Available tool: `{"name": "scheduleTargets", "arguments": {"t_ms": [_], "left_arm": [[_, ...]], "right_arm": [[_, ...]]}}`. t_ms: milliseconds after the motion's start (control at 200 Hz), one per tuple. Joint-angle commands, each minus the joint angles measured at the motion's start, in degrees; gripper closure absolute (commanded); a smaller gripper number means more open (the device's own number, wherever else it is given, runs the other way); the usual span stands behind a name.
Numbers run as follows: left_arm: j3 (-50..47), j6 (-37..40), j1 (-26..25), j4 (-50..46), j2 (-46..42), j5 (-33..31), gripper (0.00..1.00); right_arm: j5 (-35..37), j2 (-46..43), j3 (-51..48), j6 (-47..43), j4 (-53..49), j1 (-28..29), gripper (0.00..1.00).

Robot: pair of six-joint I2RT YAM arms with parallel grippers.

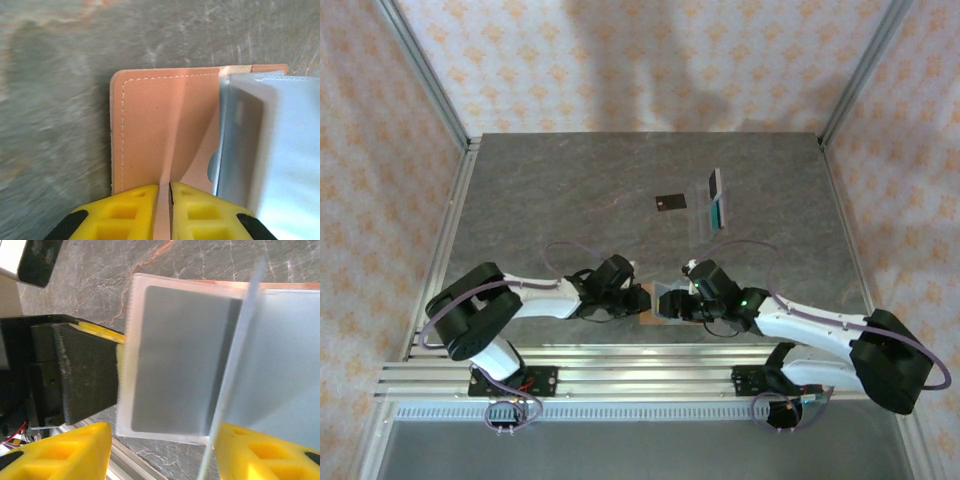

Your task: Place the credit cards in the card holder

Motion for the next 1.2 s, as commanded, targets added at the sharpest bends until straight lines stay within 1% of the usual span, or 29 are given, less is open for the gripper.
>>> {"name": "scheduleTargets", "arguments": {"t_ms": [0, 75, 135, 265, 320, 421, 621, 691, 781, 866, 966, 1001, 1096, 1197], "left_arm": [[-2.58, -1.69, 1.57, -3.12, -2.0, -1.46, 0.78], [-2.33, -1.47, 2.3, -4.38, -3.31, -1.51, 0.74], [-2.4, -1.43, 2.74, -5.24, -4.51, -1.97, 0.74], [-2.17, -0.81, 3.58, -8.16, -6.89, -3.38, 0.72], [-1.97, -0.61, 3.76, -9.93, -7.99, -4.42, 0.69], [-1.75, -0.59, 4.24, -12.83, -10.73, -6.27, 0.64], [-0.25, 0.3, 5.32, -19.15, -17.38, -10.26, 0.63], [0.88, 2.19, 5.57, -20.63, -18.97, -10.16, 0.64], [3.74, 5.82, 5.57, -22.82, -18.41, -8.1, 0.64], [6.91, 8.73, 5.24, -25.03, -16.1, -5.65, 0.66], [9.97, 10.97, 4.1, -25.75, -12.64, -3.65, 0.71], [10.48, 10.87, 4.07, -24.69, -11.3, -1.59, 0.73], [10.76, 9.37, 3.79, -19.51, -8.41, 3.44, 0.75], [10.82, 9.26, 3.51, -18.29, -5.76, 2.6, 0.75]], "right_arm": [[1.59, -0.85, 1.11, -1.17, 0.81, -0.35, 0.45], [2.02, -0.68, 1.19, -1.38, 0.5, -0.3, 0.47], [2.86, -0.28, 1.37, -1.54, -0.4, -0.39, 0.48], [7.3, 1.05, 3.39, -2.3, -6.71, -0.35, 0.5], [9.31, 1.16, 4.24, -2.51, -9.12, -0.4, 0.49], [10.41, 0.95, 5.36, -3.38, -11.7, -0.34, 0.48], [12.17, 0.27, 9.7, -4.8, -17.87, -0.37, 0.42], [13.27, -0.36, 11.66, -5.4, -20.42, -0.34, 0.41], [13.87, -0.94, 15.16, -7.73, -24.59, -0.72, 0.35], [12.39, -0.63, 19.11, -11.03, -28.75, -3.45, 0.34], [10.72, 1.48, 23.21, -15.07, -32.17, -9.08, 0.31], [9.8, 2.87, 24.77, -16.37, -32.96, -11.41, 0.3], [9.04, 8.36, 29.88, -19.92, -34.77, -16.48, 0.22], [9.74, 15.92, 36.57, -22.69, -36.16, -20.35, 0.11]]}}
